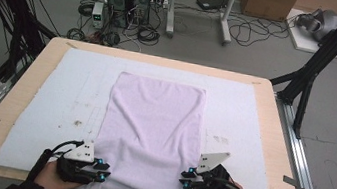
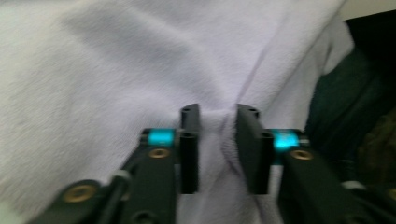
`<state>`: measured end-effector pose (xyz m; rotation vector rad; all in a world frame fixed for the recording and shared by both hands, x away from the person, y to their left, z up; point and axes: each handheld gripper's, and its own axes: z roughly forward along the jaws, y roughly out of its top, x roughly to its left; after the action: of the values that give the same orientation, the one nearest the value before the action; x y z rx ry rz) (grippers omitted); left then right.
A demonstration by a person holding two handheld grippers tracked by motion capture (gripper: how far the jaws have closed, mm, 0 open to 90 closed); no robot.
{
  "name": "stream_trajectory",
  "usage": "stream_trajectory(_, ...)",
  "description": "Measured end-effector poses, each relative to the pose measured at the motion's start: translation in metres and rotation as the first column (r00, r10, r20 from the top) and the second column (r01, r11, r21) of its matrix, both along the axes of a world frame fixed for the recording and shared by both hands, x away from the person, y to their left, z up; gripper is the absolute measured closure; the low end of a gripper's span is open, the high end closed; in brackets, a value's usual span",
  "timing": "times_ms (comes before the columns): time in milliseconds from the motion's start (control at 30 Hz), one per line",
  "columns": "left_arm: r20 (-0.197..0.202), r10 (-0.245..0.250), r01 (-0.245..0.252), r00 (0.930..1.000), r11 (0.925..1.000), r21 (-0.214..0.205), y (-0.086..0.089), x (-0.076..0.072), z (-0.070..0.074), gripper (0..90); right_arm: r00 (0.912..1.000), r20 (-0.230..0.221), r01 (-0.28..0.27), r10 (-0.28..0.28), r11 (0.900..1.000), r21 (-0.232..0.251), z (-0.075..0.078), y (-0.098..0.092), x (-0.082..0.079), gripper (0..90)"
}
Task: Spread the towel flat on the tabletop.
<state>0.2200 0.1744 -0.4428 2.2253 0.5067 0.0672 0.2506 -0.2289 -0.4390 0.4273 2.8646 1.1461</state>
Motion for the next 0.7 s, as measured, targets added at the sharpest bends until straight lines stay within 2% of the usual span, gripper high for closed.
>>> stream_trajectory(33,0.005,0.002,-0.002,1.0,1.0,0.004,0.0,-0.002,0.001,83.3,0.9999,-0.012,-0.009,0.009,0.9999,0.009,0.0,-0.001,0.001,85.3)
stream_trajectory(67,-0.003,-0.005,0.005,1.0,1.0,-0.001,0.001,-0.003,0.001,85.0,0.9995,-0.03,-0.013,0.013,0.9998,0.014,0.0,-0.002,0.002,86.9)
stream_trajectory(133,-0.022,-0.023,0.023,0.9995,0.9997,-0.005,0.004,-0.007,0.003,85.8,0.9993,-0.032,-0.02,0.021,0.9996,0.02,-0.001,-0.003,0.002,87.7)
stream_trajectory(167,-0.026,-0.037,0.037,0.999,0.9993,-0.009,0.005,-0.011,0.004,85.8,0.9983,-0.049,-0.032,0.033,0.9992,0.025,0.0,-0.004,0.001,87.8)
stream_trajectory(233,-0.011,-0.056,0.055,0.9984,0.9982,-0.021,0.008,-0.019,0.007,84.8,0.9987,-0.037,-0.034,0.036,0.9977,0.06,0.005,-0.008,-0.004,87.2)
stream_trajectory(267,-0.006,-0.05,0.05,0.9987,0.9979,-0.041,0.01,-0.02,0.009,82.1,0.9993,-0.027,-0.025,0.027,0.997,0.074,0.007,-0.012,-0.006,84.6)
stream_trajectory(300,0.007,-0.038,0.039,0.9992,0.9984,-0.042,0.012,-0.02,0.011,76.7,0.9995,-0.029,-0.007,0.01,0.9969,0.078,0.009,-0.015,-0.006,78.5)
stream_trajectory(333,0.018,-0.018,0.019,0.9997,0.9992,-0.036,0.015,-0.018,0.012,70.5,0.9995,-0.028,0.017,-0.015,0.9961,0.086,0.01,-0.02,-0.006,77.6)
stream_trajectory(400,0.024,0.017,-0.016,0.9996,0.9991,-0.039,0.02,-0.013,0.014,66.2,0.9987,-0.018,0.048,-0.047,0.9938,0.1,0.01,-0.028,-0.007,72.4)
stream_trajectory(500,0.04,0.053,-0.052,0.9978,0.9984,-0.024,0.025,-0.006,0.012,63.2,0.9969,-0.013,0.079,-0.078,0.992,0.099,0.01,-0.035,-0.01,69.0)
stream_trajectory(633,0.037,0.062,-0.063,0.9974,0.9978,0.022,0.022,-0.002,0.001,63.6,0.9969,-0.018,0.079,-0.077,0.9921,0.098,0.01,-0.038,-0.01,68.6)
stream_trajectory(700,0.063,0.075,-0.076,0.9952,0.997,0.015,0.021,-0.004,-0.002,65.8,0.9972,-0.014,0.075,-0.074,0.993,0.092,0.008,-0.037,-0.01,66.3)
